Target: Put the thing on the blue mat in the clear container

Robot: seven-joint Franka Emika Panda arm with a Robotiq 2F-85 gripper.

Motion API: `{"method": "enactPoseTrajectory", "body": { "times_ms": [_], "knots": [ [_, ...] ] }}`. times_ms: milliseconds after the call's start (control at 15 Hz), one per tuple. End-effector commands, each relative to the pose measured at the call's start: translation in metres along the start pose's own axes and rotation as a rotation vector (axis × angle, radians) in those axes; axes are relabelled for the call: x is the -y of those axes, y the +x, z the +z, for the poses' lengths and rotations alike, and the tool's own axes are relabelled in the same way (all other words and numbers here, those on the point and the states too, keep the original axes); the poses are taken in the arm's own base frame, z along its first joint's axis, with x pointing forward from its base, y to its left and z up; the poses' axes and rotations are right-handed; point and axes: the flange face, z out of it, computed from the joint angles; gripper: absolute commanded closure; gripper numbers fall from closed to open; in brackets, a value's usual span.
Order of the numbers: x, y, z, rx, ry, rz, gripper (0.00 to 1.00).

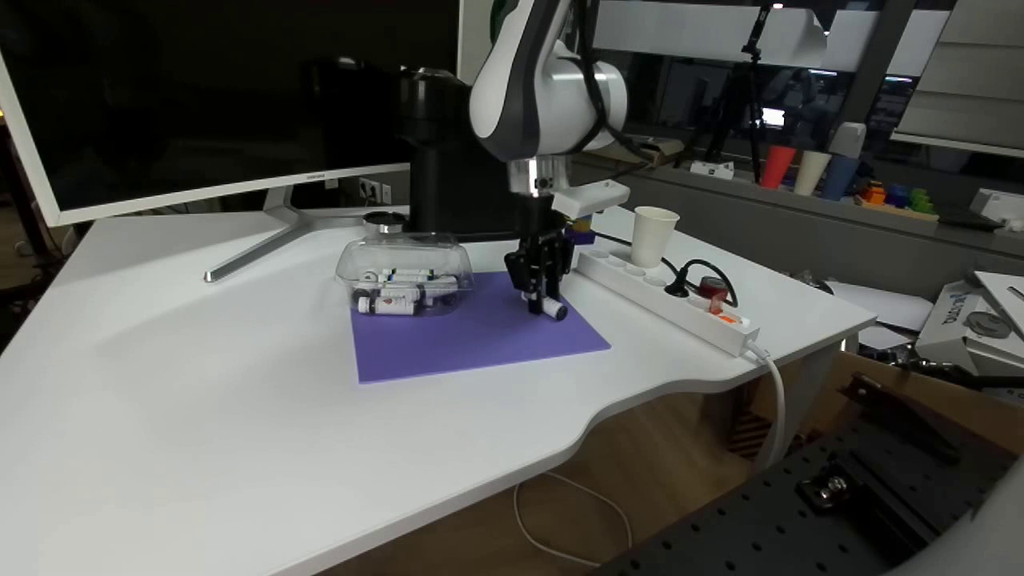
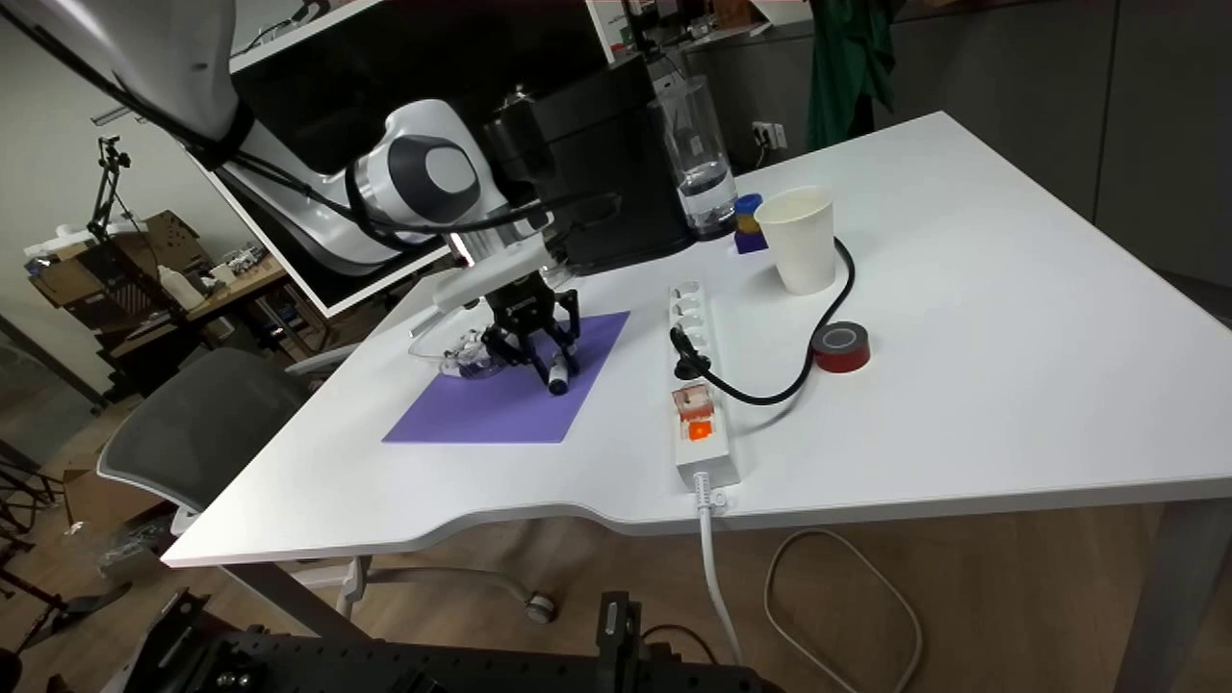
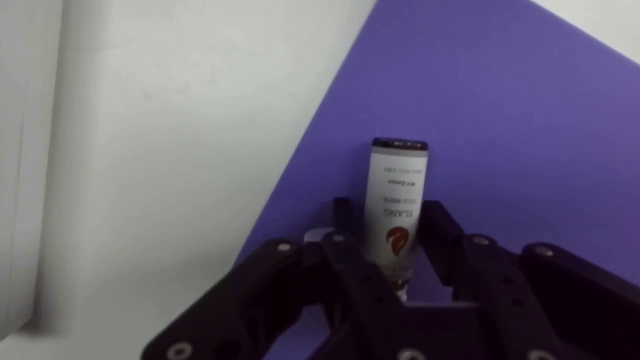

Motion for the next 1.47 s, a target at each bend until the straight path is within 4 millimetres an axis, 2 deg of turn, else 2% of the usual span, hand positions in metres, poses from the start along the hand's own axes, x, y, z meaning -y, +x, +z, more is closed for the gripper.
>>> {"method": "enactPoseTrajectory", "body": {
  "times_ms": [0,67,267,467,667,867,1067,1200,1400],
  "knots": [
    [-0.007,0.005,-0.014,-0.014,-0.009,0.009,0.88],
    [-0.008,0.006,-0.021,-0.029,-0.018,0.010,0.95],
    [-0.009,0.010,-0.059,-0.105,-0.067,0.009,0.93],
    [-0.005,0.022,-0.106,-0.193,-0.097,-0.007,0.93],
    [0.013,0.044,-0.137,-0.250,-0.088,-0.041,0.93],
    [0.040,0.066,-0.147,-0.289,-0.050,-0.075,0.93],
    [0.076,0.086,-0.153,-0.323,-0.001,-0.097,0.93],
    [0.095,0.097,-0.153,-0.334,0.020,-0.110,0.93],
    [0.109,0.108,-0.143,-0.329,0.054,-0.125,0.93]
  ]
}}
